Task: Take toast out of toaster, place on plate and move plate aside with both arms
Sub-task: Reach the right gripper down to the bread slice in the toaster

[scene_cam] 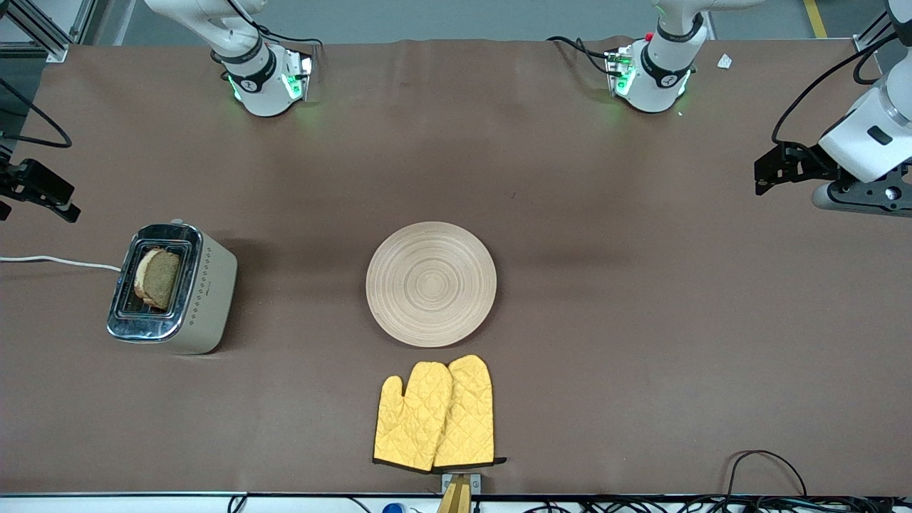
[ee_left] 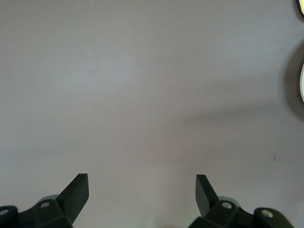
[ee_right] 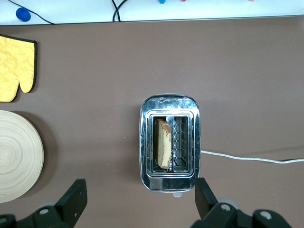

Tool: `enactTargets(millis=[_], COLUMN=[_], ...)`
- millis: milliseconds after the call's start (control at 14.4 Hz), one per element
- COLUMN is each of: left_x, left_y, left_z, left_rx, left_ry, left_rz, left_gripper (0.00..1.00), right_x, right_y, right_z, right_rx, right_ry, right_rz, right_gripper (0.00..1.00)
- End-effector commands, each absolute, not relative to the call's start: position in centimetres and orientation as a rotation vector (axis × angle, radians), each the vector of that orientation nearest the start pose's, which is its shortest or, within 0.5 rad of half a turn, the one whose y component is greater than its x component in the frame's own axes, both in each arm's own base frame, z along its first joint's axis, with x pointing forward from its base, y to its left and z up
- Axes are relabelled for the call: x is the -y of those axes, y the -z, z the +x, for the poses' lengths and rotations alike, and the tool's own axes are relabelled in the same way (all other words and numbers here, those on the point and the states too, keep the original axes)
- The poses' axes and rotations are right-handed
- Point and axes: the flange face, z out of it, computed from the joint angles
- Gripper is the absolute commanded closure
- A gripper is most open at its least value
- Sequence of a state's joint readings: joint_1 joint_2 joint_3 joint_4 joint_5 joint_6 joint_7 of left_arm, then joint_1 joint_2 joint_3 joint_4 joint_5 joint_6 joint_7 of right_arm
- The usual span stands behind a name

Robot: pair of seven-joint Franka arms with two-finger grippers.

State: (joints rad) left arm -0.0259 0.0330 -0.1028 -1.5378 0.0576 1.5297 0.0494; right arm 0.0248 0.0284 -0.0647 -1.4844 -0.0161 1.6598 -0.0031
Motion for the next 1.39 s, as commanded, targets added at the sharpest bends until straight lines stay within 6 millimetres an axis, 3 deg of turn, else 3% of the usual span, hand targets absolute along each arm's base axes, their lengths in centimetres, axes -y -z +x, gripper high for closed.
enactTargets(millis=[0, 279, 418, 557, 836, 975, 1184, 1323], left_x=[6.7, 6.8, 6.9, 7.1, 7.8, 7.7, 7.9, 8.0], left_y=[-61.7, -61.1, -61.0, -60.8, -59.7, -59.5, -59.6, -59.6], left_z=[56.1, 56.3, 56.5, 56.5, 57.3, 57.5, 57.5, 57.5], left_rx=[-0.297, -0.3, -0.302, -0.307, -0.321, -0.319, -0.324, -0.327], left_ry=[-0.074, -0.086, -0.09, -0.093, -0.092, -0.092, -0.078, -0.078], left_rz=[-3.067, -3.066, -3.064, -3.065, -3.064, -3.066, -3.067, -3.067], left_gripper=[0.01, 0.01, 0.01, 0.01, 0.01, 0.01, 0.01, 0.01], right_x=[2.4, 2.7, 4.0, 4.8, 6.0, 7.2, 7.5, 7.4], right_y=[-66.0, -65.2, -59.9, -57.3, -50.1, -46.4, -41.4, -39.6], right_z=[57.3, 57.6, 60.2, 61.1, 63.4, 63.8, 63.5, 63.6], right_rx=[-0.053, -0.062, -0.091, -0.112, -0.14, -0.166, -0.173, -0.185], right_ry=[0.225, 0.206, 0.062, 0.003, -0.161, -0.176, -0.185, -0.212], right_rz=[-3.161, -3.166, -3.176, -3.176, -3.159, -3.152, -3.146, -3.122], right_gripper=[0.0, 0.0, 0.0, 0.0, 0.0, 0.0, 0.0, 0.11])
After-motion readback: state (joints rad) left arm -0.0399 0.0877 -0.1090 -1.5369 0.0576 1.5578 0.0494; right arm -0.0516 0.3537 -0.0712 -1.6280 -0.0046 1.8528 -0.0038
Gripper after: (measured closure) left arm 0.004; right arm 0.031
